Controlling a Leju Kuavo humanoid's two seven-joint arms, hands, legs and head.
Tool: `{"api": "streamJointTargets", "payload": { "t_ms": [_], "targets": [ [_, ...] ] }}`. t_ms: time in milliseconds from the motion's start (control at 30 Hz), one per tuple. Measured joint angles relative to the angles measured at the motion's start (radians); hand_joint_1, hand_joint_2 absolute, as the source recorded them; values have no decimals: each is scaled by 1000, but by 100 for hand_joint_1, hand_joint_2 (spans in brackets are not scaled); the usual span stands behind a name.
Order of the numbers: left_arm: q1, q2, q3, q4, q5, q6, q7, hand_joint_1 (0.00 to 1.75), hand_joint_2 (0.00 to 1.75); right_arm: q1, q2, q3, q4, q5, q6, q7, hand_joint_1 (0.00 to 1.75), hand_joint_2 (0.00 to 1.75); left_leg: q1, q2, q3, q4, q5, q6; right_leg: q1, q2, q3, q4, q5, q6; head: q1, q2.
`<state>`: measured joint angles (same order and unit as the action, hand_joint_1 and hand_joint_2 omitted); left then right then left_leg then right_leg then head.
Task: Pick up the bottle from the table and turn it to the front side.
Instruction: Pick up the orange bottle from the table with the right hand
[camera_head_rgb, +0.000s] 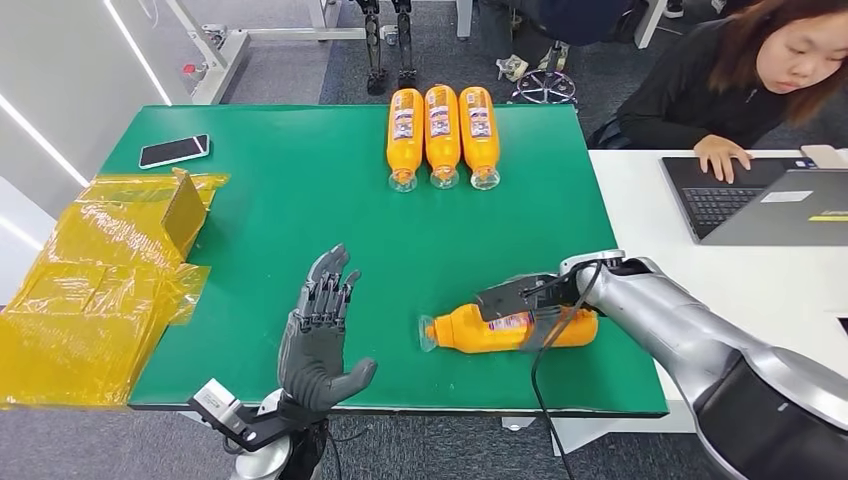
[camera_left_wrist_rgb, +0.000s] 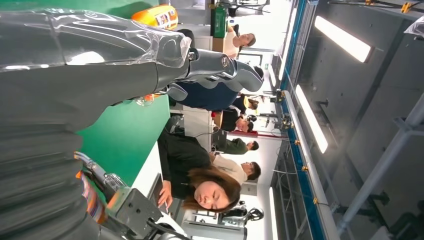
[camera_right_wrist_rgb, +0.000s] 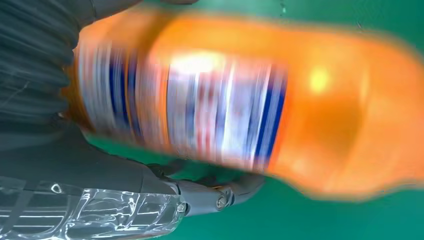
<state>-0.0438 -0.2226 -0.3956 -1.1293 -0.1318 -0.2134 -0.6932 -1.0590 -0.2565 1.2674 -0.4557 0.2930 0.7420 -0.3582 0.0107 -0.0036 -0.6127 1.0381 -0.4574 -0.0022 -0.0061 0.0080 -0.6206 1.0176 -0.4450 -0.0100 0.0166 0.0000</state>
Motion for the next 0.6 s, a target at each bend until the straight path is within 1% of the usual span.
{"api": "streamJointTargets", "payload": {
  "t_ms": [67, 100, 433, 600],
  "targets": [
    [0, 1, 0, -1, 1, 1, 0, 0, 175, 0, -4, 10, 1, -2, -4, -2, 137, 175, 0, 0, 0, 0, 0, 0, 0, 1, 0, 0, 0, 0, 0, 0],
    [0, 1, 0, -2, 2, 1, 0, 0, 175, 0, -6, 15, 1, -2, -9, -2, 175, 175, 0, 0, 0, 0, 0, 0, 0, 1, 0, 0, 0, 0, 0, 0],
    [2, 2, 1, -6, 6, 0, 0, 0, 175, 3, -12, 36, 0, -7, -118, -5, 175, 175, 0, 0, 1, 0, 0, 0, 0, 0, 1, 0, 0, 0, 0, 0],
    [2, 2, 1, -8, 6, 0, 0, 0, 175, 8, -12, 41, -2, -7, -142, -9, 175, 175, 0, 0, 1, 0, 0, 0, 0, 0, 1, 0, 0, 0, 0, 0]
  ]
}}
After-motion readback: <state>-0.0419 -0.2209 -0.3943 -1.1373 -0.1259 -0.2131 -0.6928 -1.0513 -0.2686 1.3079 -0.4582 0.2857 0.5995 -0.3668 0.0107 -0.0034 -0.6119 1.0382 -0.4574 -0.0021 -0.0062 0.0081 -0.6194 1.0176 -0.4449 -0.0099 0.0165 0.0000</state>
